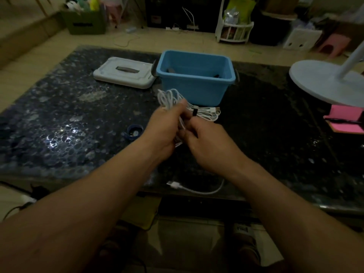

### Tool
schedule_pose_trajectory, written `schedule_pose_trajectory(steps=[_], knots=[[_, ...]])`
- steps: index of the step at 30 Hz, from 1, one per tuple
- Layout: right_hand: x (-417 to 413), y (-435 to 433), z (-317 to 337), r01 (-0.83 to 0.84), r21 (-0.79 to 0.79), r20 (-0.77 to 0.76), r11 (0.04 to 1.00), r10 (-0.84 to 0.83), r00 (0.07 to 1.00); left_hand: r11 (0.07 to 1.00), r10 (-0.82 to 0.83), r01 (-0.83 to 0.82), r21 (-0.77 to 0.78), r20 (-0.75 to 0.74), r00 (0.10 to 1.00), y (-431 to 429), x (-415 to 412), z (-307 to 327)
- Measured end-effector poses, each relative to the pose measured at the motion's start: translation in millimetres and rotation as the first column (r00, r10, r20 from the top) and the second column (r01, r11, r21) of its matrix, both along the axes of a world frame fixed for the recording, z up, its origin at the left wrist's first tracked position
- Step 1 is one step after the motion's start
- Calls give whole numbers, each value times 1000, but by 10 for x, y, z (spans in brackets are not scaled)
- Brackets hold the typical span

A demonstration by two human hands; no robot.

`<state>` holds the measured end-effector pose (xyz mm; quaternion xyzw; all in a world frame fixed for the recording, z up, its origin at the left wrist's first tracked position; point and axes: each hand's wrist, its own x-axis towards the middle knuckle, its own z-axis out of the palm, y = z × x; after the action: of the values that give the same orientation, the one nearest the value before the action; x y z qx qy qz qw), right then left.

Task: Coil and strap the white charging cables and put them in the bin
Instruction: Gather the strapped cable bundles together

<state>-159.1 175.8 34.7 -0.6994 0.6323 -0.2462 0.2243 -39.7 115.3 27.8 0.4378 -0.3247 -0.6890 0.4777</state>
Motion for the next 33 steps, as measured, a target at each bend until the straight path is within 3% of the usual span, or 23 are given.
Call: schedule_pose_trajectory(steps=[3, 5, 8, 10, 13, 16, 21, 25, 29, 31, 33], knots=[[-90, 15, 29, -41, 236, 164, 971, 2, 986, 985, 126, -89, 145, -272, 954, -196, 203, 131], [-246, 25, 50, -96, 352, 358, 931, -39, 933, 984, 141, -99, 149, -297, 945, -279, 357, 183], [-483, -32, 96, -72, 344, 466, 936, -104, 878, 999, -32, 32, -14, -28, 999, -252, 462, 122], [-571, -94, 140, 28, 297, 548, 955, -194, 813, 981, -160, 176, -84, 169, 972, -186, 433, 87], [-544, -157, 201, 40, 264, 668, 964, -213, 713, 924, -307, 363, -121, 331, 892, -35, 313, 52], [-380, -169, 194, -17, 220, 712, 975, -149, 686, 844, -431, 513, -155, 374, 822, 146, 154, -24], [-298, -192, 127, 50, 226, 817, 973, -218, 533, 874, -360, 439, -208, 328, 873, 119, 65, -76], [-342, -201, 99, 62, 181, 778, 981, -182, 602, 877, -356, 435, -204, 332, 874, 105, 78, -81], [-446, -210, 132, 79, 134, 649, 988, -147, 747, 887, -380, 444, -128, 344, 859, 109, 104, -70], [-470, -197, 152, 71, 138, 633, 988, -143, 761, 864, -403, 479, -156, 355, 843, 90, 125, -53], [-438, -179, 165, 78, 140, 678, 987, -153, 719, 841, -440, 517, -160, 356, 825, 109, 129, -50]])
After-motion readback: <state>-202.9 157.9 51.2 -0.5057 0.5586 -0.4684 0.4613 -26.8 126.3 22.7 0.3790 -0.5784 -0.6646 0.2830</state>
